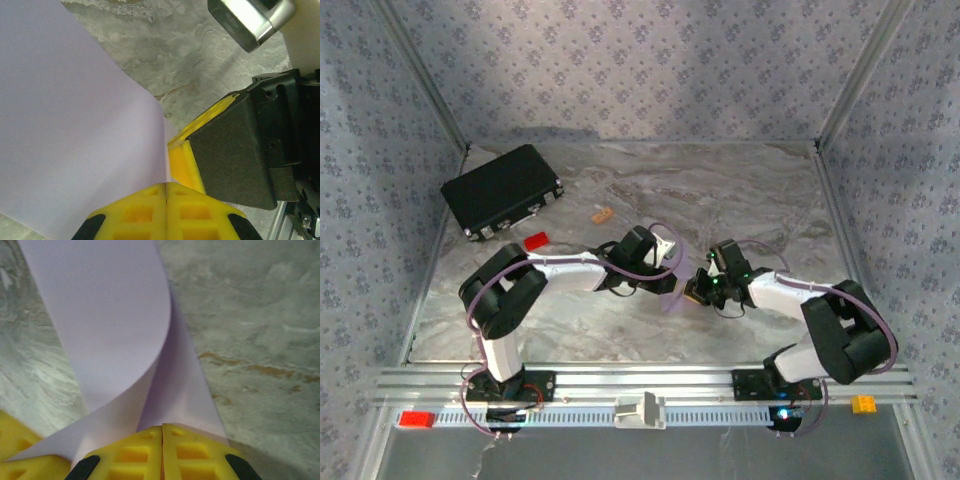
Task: Fold a paper plane with a square sheet of paper (pick it up from the middle)
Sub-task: Fold the triangle a second time at the center of the table.
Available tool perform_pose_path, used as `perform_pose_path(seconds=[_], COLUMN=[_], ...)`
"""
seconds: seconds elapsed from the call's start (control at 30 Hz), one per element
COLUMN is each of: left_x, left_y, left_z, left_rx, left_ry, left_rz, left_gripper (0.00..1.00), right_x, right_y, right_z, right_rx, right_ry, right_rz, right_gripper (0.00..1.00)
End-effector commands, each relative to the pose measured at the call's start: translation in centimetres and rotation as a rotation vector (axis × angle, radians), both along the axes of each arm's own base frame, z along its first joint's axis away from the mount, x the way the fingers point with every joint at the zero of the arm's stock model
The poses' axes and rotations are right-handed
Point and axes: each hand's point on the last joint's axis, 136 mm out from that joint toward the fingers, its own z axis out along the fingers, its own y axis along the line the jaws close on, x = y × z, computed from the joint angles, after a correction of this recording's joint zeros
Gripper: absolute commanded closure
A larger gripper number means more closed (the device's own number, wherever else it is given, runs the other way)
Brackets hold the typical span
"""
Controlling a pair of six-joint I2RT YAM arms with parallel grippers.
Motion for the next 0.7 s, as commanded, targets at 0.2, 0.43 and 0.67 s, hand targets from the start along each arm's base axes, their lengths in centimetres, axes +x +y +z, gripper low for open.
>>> perform_pose_path(seconds=[0.2,0.43,0.67], left_x=[1.8,2.2,2.4], left_y=[1.2,1.6,2.3], left_z=[-0.8,-1.6,-2.2], left_rx=[0.056,0.088,0.127], left_ry=[-0.026,-0.034,-0.042], left_rz=[0.036,0.048,0.066], left_gripper=[1.00,1.00,1.00], right_x=[-1.9,-1.8,-1.7], right_y=[-1.7,-1.6,-1.6], right_z=[-2.4,-2.2,-2.1], right_rx=[-0.098,-0.097,-0.096], right_ry=[0.080,0.078,0.075], right_rz=[-0.005,-0.003,-0.002], right_gripper=[0.92,0.93,0.93])
